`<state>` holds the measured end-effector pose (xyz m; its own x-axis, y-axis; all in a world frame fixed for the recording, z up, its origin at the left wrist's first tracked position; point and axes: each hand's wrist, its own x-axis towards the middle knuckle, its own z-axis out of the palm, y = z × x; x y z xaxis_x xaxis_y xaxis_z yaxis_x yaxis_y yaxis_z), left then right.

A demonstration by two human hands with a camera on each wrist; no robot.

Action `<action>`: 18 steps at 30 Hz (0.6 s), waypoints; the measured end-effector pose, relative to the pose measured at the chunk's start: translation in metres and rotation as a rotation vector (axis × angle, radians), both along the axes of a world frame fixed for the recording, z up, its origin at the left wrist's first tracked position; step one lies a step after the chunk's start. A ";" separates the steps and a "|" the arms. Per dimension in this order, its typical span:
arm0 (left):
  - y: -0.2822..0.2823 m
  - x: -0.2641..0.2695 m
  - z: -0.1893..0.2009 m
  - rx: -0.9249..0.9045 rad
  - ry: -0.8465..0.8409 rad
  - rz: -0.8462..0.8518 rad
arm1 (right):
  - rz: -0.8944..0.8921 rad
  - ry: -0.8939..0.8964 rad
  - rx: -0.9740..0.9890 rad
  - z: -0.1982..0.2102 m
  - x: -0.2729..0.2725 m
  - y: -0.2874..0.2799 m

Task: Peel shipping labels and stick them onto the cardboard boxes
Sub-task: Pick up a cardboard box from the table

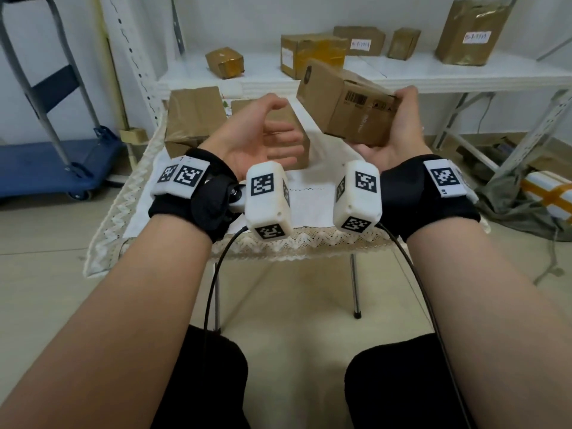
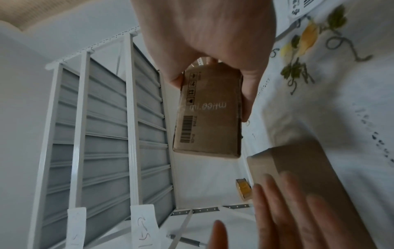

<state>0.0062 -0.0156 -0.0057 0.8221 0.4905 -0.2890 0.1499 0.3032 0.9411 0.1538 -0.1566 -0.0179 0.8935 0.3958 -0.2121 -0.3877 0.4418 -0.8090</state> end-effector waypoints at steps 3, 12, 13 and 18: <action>0.008 0.000 -0.009 -0.032 0.078 0.073 | 0.009 -0.008 0.006 0.002 -0.005 -0.001; 0.024 0.018 -0.019 -0.173 0.101 0.149 | 0.083 0.019 0.034 0.006 -0.010 -0.008; 0.026 0.022 -0.020 -0.177 0.096 0.149 | 0.087 0.016 0.030 0.007 -0.010 -0.008; 0.041 0.035 -0.025 -0.191 0.081 0.133 | 0.120 0.026 0.032 0.009 -0.018 -0.007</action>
<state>0.0409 0.0255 -0.0310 0.7242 0.5234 -0.4490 0.1689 0.4965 0.8514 0.1358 -0.1640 -0.0087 0.8337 0.5066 -0.2199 -0.4600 0.4165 -0.7842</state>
